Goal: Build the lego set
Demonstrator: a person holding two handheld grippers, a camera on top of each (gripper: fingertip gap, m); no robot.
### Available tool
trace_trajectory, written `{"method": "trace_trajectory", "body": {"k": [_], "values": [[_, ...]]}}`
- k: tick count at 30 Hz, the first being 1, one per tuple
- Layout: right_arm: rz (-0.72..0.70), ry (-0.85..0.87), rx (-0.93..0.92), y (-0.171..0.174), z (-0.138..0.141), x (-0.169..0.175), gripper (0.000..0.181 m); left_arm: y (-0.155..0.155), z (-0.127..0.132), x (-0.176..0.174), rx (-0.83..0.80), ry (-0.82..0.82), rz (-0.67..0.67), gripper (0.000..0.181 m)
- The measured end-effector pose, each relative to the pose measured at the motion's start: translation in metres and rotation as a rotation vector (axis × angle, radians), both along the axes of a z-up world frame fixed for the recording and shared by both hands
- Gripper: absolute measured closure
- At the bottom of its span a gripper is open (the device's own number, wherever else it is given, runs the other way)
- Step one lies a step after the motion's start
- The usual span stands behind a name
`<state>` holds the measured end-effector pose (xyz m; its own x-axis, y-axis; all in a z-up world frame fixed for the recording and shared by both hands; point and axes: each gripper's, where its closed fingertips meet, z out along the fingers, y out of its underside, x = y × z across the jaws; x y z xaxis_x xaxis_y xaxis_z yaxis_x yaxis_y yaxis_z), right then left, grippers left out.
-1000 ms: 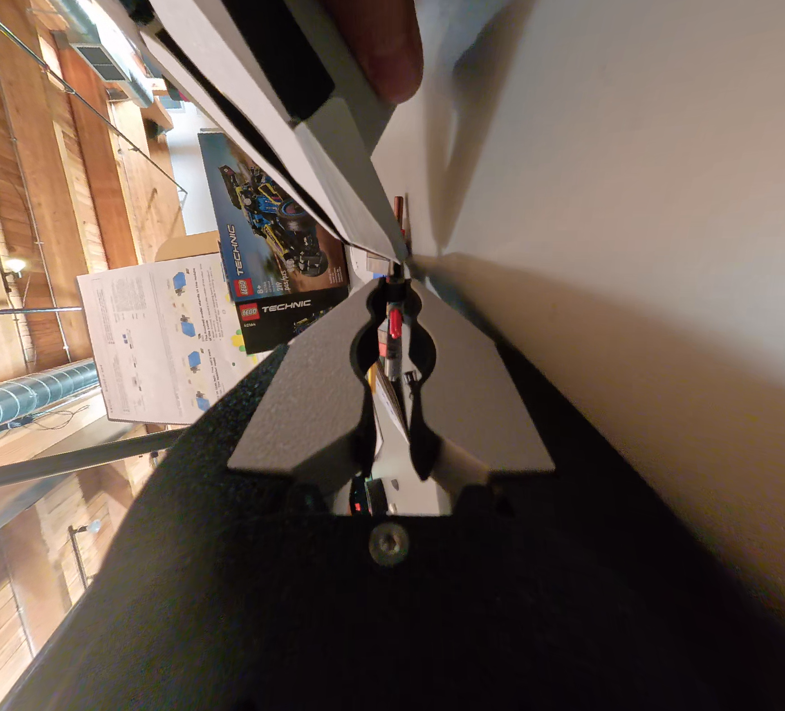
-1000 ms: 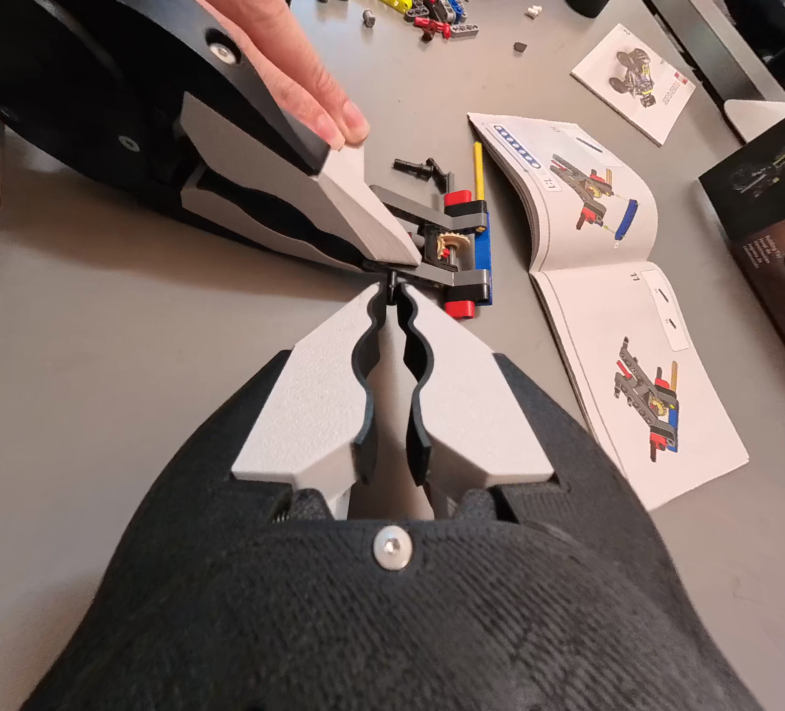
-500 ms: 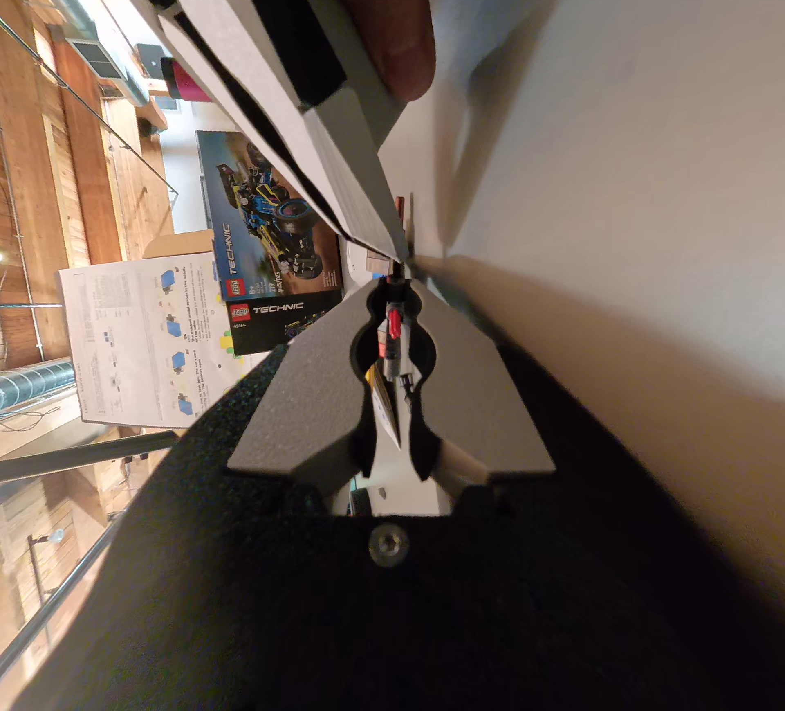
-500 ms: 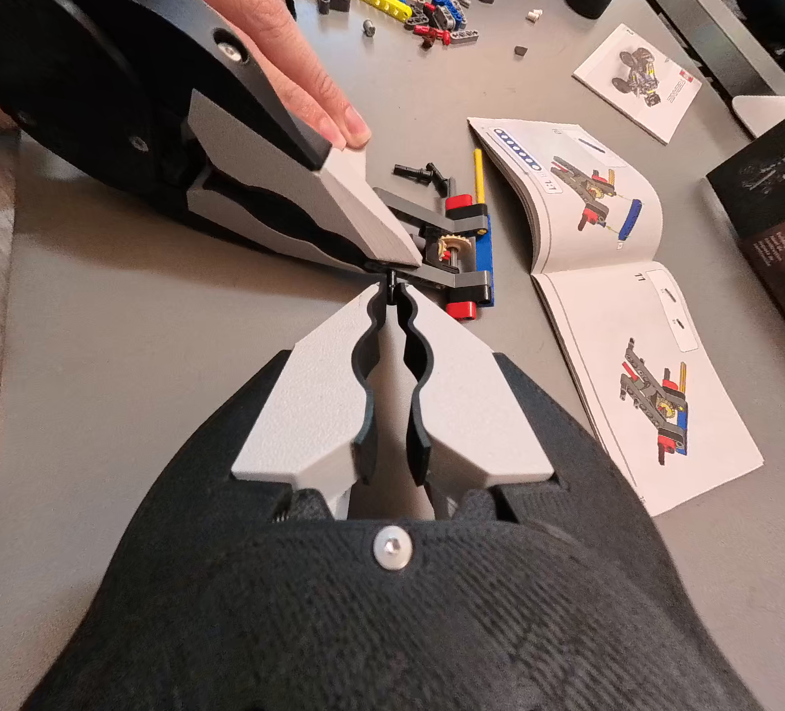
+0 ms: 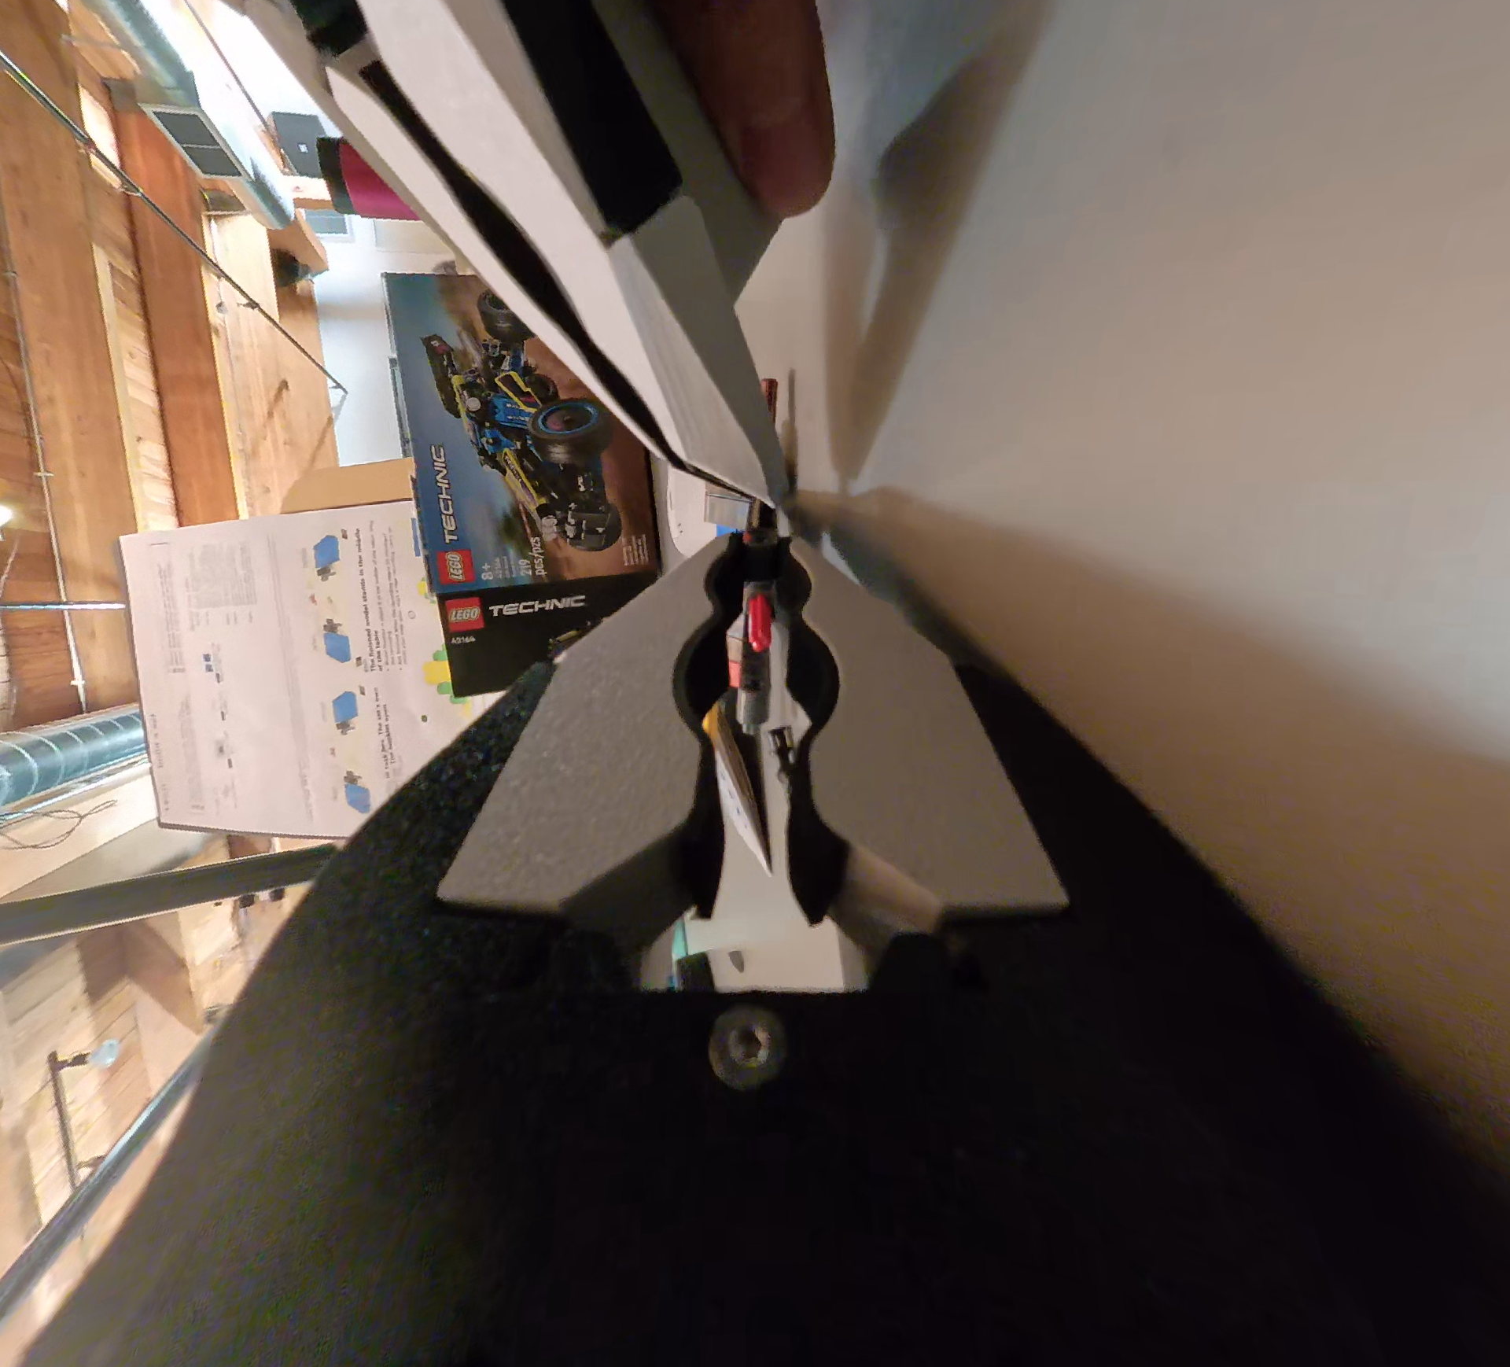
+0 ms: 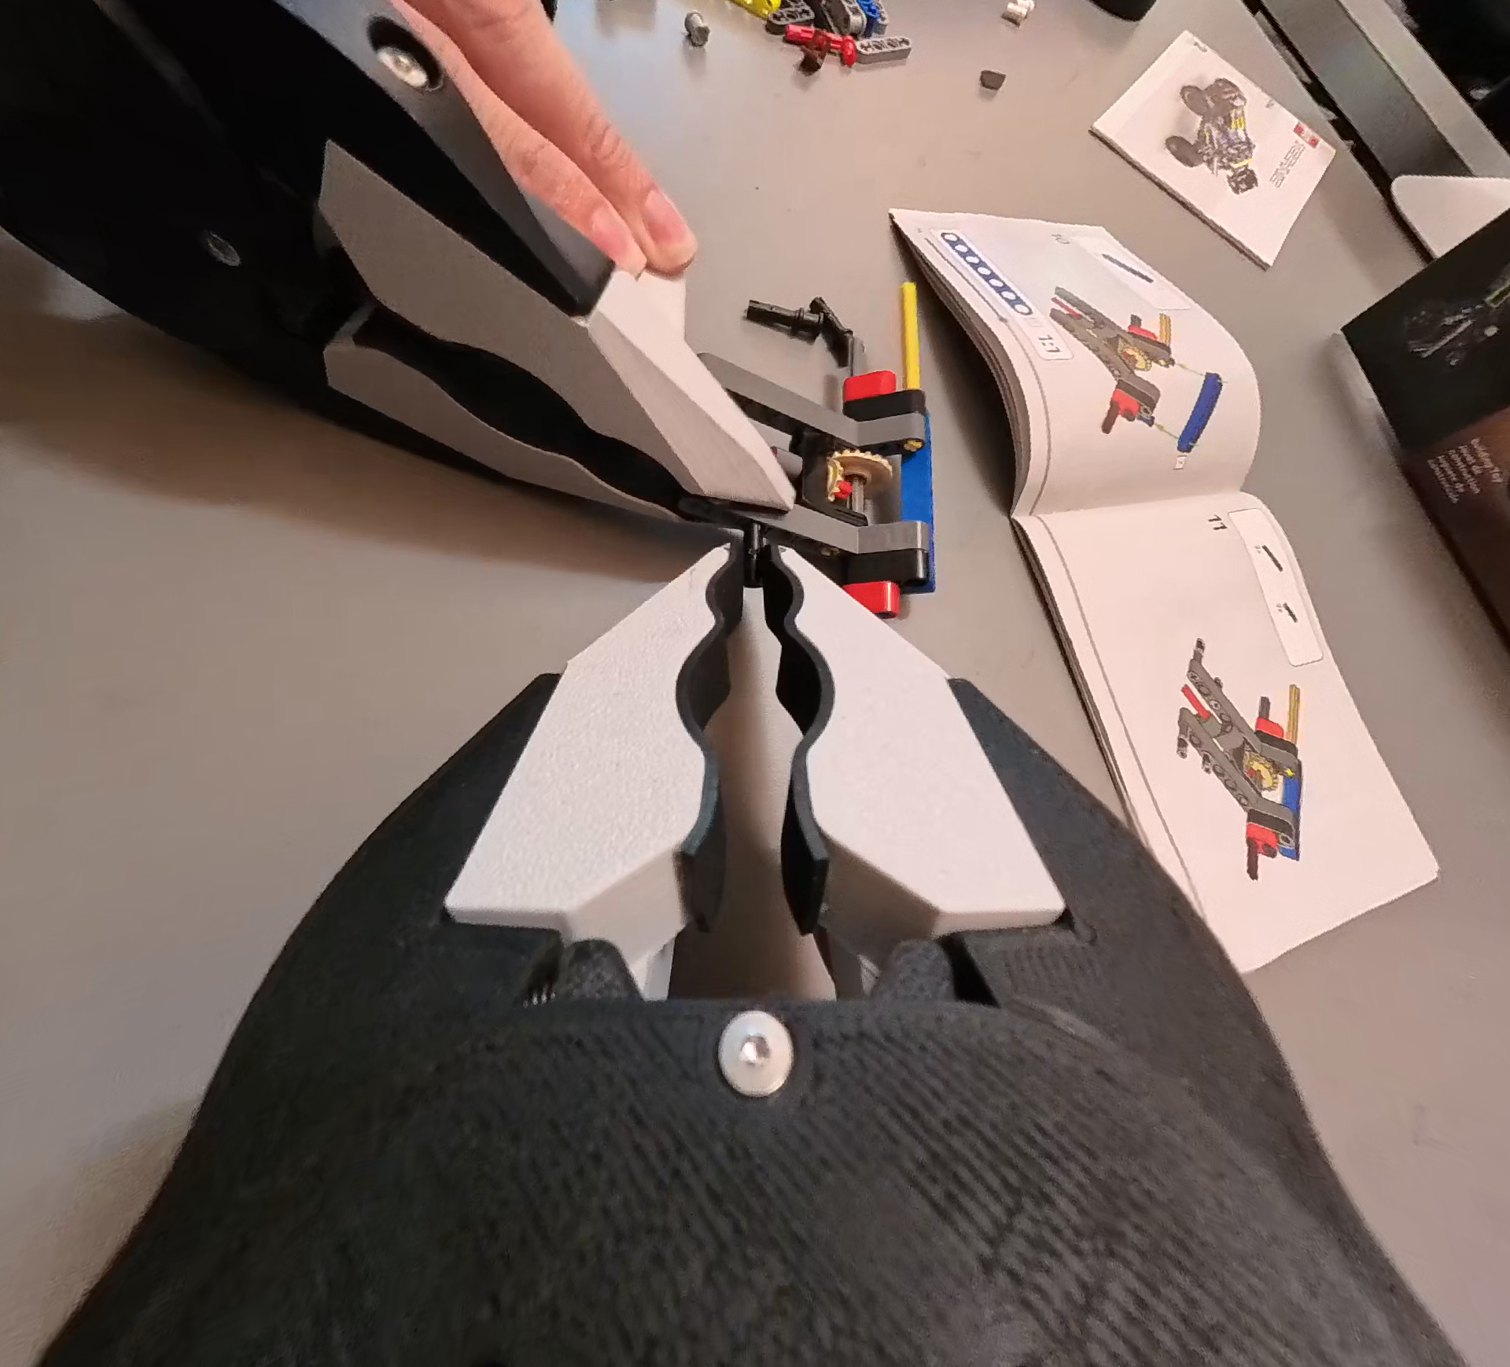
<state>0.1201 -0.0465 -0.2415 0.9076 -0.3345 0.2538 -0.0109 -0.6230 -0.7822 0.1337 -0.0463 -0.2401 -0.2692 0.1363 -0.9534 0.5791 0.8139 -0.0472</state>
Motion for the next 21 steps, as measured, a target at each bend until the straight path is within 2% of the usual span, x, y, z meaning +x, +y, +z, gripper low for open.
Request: {"method": "trace_trajectory", "body": {"k": [4, 9, 12, 16, 19, 21], "values": [[0.025, -0.191, -0.099, 0.0016, -0.0018, 0.0030, 0.177, 0.0005, -0.0003, 0.0004, -0.041, 0.055, 0.001, 0.176], [0.040, -0.340, -0.202, 0.0019, -0.0026, 0.0046, 0.177, 0.0008, -0.0007, 0.0006, -0.019, 0.030, 0.006, 0.176], [0.007, -0.260, -0.150, 0.0036, -0.0023, 0.0061, 0.178, 0.0020, -0.0004, 0.0021, -0.035, 0.049, 0.020, 0.176], [-0.024, -0.073, -0.056, 0.0030, -0.0027, 0.0054, 0.178, 0.0015, -0.0006, 0.0023, -0.011, 0.023, 0.027, 0.176], [-0.060, -0.027, -0.061, 0.0016, -0.0038, 0.0064, 0.178, 0.0008, -0.0012, 0.0035, 0.024, -0.018, 0.034, 0.176], [-0.065, -0.055, -0.091, 0.0013, -0.0038, 0.0071, 0.178, 0.0008, -0.0012, 0.0041, 0.027, -0.021, 0.036, 0.176]]}}
